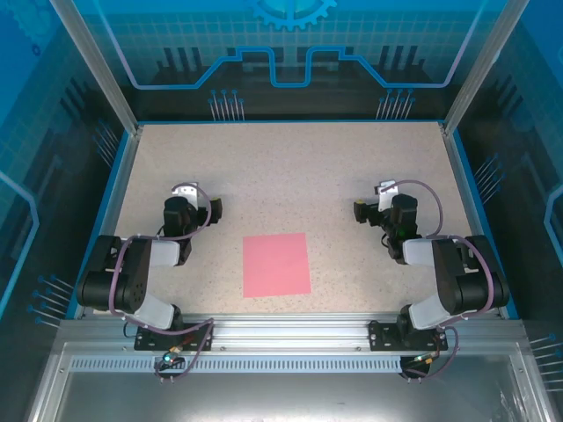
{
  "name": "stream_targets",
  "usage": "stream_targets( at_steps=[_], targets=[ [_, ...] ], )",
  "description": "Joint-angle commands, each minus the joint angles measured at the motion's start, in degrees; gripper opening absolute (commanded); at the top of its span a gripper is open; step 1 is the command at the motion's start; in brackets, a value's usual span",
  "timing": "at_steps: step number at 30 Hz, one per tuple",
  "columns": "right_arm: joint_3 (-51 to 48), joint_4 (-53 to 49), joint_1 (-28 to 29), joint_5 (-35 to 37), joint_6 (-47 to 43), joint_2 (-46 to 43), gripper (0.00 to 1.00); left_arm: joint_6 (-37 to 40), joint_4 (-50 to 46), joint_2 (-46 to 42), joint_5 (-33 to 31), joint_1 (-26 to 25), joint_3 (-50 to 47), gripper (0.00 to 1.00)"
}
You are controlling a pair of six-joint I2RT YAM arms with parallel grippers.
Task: Fold a paper plane with a square sheet of paper (fold left side to right side)
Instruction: Move the square sheet of paper to the center of the table.
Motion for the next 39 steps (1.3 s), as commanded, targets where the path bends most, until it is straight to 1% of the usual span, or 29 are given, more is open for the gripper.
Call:
stream_targets(
  at_steps=[1,21,24,27,28,30,32,35,36,39],
  targets=[
    [1.43,1.35,-1.05,-0.81,-0.62,-0.13,0.99,-0.04,0.99,-0.24,1.18,0.4,1.27,0.99],
    [1.44,1.22,-1.59,-1.78,-0.36,-0.21,0.99,-0.15,0.99,-0.27,1.54,0.66,1.27,0.99],
    [3.61,-4.32,-2.02,-0.8,0.61,-2.47,0.99,-0.84,-2.39,-3.05,-0.38,0.62,2.1,0.99],
    [6.02,-13.61,-2.28,-0.77,0.81,-8.47,0.99,-2.16,-13.11,-10.62,-5.09,-0.03,4.97,0.99],
    [6.34,-16.33,-2.14,-0.29,1.82,-11.19,0.99,-2.57,-19.57,-13.59,-6.49,-0.82,6.81,0.99],
    [7.59,-22.71,-2.07,0.33,4.79,-16.22,0.99,-1.87,-29.75,-18.3,-8.4,-3.05,10.55,0.99],
    [9.71,-31.29,-1.46,-0.11,8.24,-20.41,0.99,-3.16,-38.55,-21.56,-8.78,-5.88,14.25,0.99],
    [13.62,-42.19,0.6,-3.06,11.67,-24.23,0.99,-5.57,-48.63,-23.54,-7.14,-12.55,18.65,0.99],
    [15.38,-45.68,2.13,-3.14,12.63,-24.95,0.99,-6.02,-52.36,-23.29,-7.55,-16.21,20.25,0.99],
    [19.31,-54.34,6.19,-2.67,14.63,-24.8,0.99,-8.57,-62.22,-20.32,-6.54,-24.59,25.11,0.99]
  ],
)
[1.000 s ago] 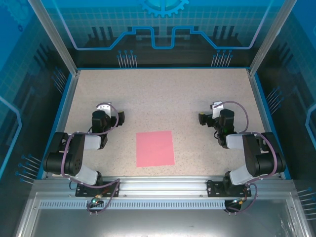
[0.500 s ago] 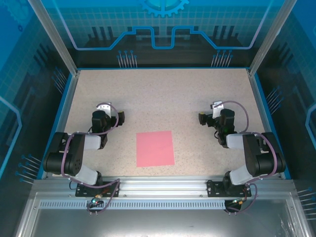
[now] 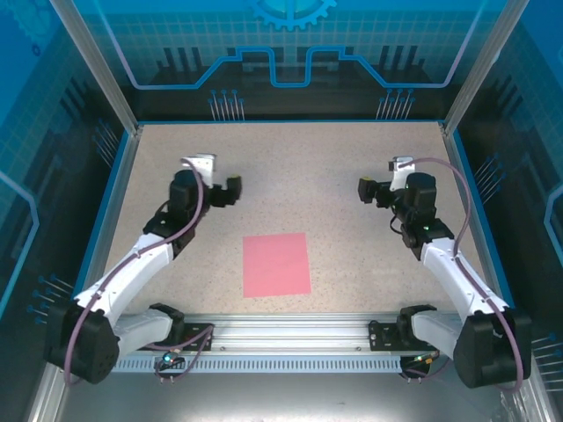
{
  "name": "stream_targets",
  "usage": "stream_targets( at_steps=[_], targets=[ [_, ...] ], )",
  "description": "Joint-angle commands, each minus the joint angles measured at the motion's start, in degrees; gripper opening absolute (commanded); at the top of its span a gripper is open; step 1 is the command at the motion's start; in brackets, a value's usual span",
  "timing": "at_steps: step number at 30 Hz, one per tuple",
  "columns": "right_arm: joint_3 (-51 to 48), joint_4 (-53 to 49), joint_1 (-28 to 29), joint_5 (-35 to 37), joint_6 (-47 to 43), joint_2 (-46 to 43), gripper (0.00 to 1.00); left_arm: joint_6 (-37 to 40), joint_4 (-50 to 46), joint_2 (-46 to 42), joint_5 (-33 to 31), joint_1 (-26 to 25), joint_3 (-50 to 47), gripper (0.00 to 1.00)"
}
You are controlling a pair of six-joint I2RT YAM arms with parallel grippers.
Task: Fold a paper plane with a square sheet of paper (fold left side to right side)
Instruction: Move the square sheet of paper to the center of the table.
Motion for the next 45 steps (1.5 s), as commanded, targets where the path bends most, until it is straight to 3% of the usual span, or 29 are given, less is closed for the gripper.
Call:
stream_targets(
  at_steps=[1,8,13,16,22,32,41,45],
  targets=[
    [3.66,-16.93,4.12,-1.39,4.41,0.49,0.99,-4.79,-20.28,3.77,1.45,-7.19,3.97,0.99],
    [4.54,-21.35,9.57,1.63,7.06,2.11,0.99,-11.2,-35.15,12.97,6.76,-19.02,9.79,0.92],
    [4.78,-21.96,10.25,3.53,7.9,4.07,0.99,-12.48,-37.07,22.56,12.19,-24.08,11.51,0.74],
    [5.73,-23.4,10.83,4.4,7.33,5.31,0.99,-12.41,-38.21,28.67,12.35,-25.7,14.04,0.61],
    [5.93,-23.86,11.67,5.45,6.52,5.73,0.99,-12.5,-37.11,37.47,12.64,-26.42,18.45,0.55],
    [6.1,-24.82,11.94,6.67,5.63,5.29,0.99,-9.2,-35.54,48.22,11.57,-26.13,25.54,0.52],
    [5.75,-25.8,11.93,6.24,6.17,5.4,0.99,-5.41,-36.41,59.45,12.44,-22.86,42.29,0.52],
    [5.45,-25.08,11.98,3.36,9.3,6.99,0.99,-5.52,-35.08,58.2,16.07,-20.85,44.47,0.52]
  ],
)
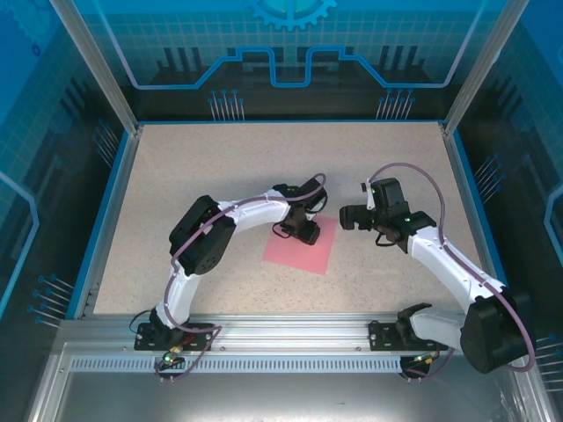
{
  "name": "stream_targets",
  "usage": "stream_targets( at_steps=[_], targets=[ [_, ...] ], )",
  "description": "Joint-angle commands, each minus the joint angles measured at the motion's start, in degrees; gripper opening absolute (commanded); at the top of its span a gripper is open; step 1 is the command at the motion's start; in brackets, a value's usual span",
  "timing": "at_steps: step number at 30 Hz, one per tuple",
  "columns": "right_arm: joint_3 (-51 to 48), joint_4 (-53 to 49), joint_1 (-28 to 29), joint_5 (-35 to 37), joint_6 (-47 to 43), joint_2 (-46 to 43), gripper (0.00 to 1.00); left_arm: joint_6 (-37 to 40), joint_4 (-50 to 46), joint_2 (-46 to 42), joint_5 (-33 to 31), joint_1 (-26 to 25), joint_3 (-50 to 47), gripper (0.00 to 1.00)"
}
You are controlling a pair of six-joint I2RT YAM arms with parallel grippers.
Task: Fold a paper plane with a square sheet of paper (fold left side to right side)
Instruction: Move the square sheet of paper to the center of the table, then pick up the square sheet of paper from the center of the table.
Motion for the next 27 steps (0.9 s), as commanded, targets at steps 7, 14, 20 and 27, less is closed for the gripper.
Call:
stream_targets(
  at_steps=[7,14,20,27],
  targets=[
    [2.28,2.75,2.05,-7.29,9.93,9.11,0.99,-2.81,7.93,-14.59,11.71,7.21,-10.16,0.55],
    [10.07,2.45,7.5,-4.99,13.13,22.55,0.99,-6.09,11.2,-21.07,19.72,11.94,-22.3,0.51],
    [14.81,1.23,9.68,-0.89,13.79,30.75,0.99,-7.88,12.27,-18.87,21.49,11.95,-25.11,0.46],
    [18.24,-1.24,11.26,-0.47,13.03,36.33,0.99,-8.59,11.39,-15.24,20.44,11.84,-25.55,0.41]
  ],
)
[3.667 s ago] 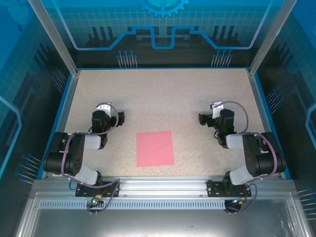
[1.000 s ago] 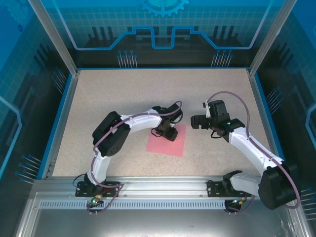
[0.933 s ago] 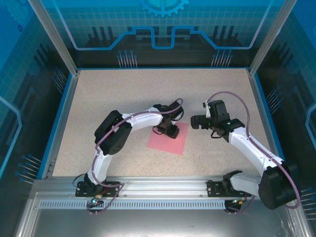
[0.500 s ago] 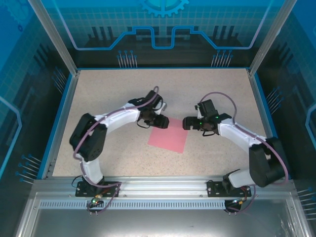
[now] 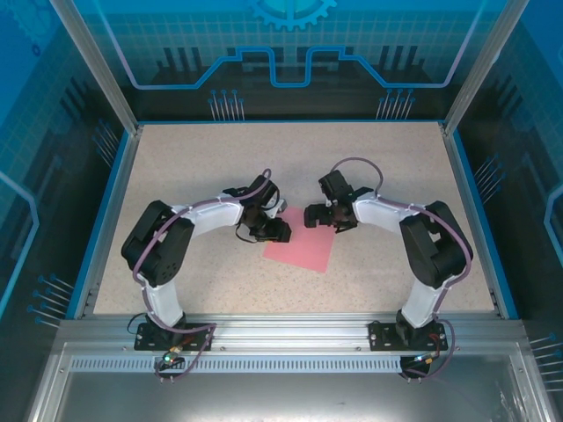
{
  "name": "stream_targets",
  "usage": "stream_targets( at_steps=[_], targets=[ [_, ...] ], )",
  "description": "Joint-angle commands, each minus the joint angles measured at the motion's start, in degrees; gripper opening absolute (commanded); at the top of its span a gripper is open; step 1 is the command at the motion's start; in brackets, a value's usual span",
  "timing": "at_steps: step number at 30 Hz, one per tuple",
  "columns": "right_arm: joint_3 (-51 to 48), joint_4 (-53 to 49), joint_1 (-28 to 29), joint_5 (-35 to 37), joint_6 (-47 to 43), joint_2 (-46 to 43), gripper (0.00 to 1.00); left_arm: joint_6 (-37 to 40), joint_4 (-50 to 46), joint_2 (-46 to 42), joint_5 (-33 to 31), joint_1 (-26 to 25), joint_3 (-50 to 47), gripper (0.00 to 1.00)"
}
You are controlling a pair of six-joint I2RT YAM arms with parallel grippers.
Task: Fold a paper plane with a square sheet of paper (fold left side to right side)
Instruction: Pick up the square sheet of paper from the center of the table.
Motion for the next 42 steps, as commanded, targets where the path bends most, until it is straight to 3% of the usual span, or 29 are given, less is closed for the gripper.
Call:
stream_targets(
  at_steps=[1,14,21,25,32,36,42],
  targets=[
    [2.08,-2.79,1.57,0.72,0.39,2.03,0.99,-1.15,-0.19,1.85,1.08,-0.12,-0.86,0.4],
    [2.25,-4.08,5.41,-8.43,0.56,4.48,0.96,-1.77,2.27,3.19,0.33,-0.64,-3.04,0.33],
    [2.46,-3.77,5.87,-14.36,-0.83,3.71,0.75,-3.77,7.58,-0.38,3.17,0.44,-4.38,0.32],
    [2.11,-2.9,5.7,-16.14,-1.4,3.08,0.58,-4.1,9.4,-3.62,4.82,1.76,-4.63,0.32],
    [-0.61,3.39,3.5,-23.15,-3.4,0.0,0.34,-1.74,9.78,-11.89,7.52,5.49,-5.83,0.37],
    [-3.36,8.84,0.4,-32.04,-5.64,-3.93,0.26,-0.78,11.42,-18.5,11.39,9.89,-8.27,0.4],
    [-4.24,10.15,-5.6,-49.92,-12.71,-11.27,0.22,-1.91,20.01,-30.17,21.31,17.64,-13.49,0.51]
  ],
)
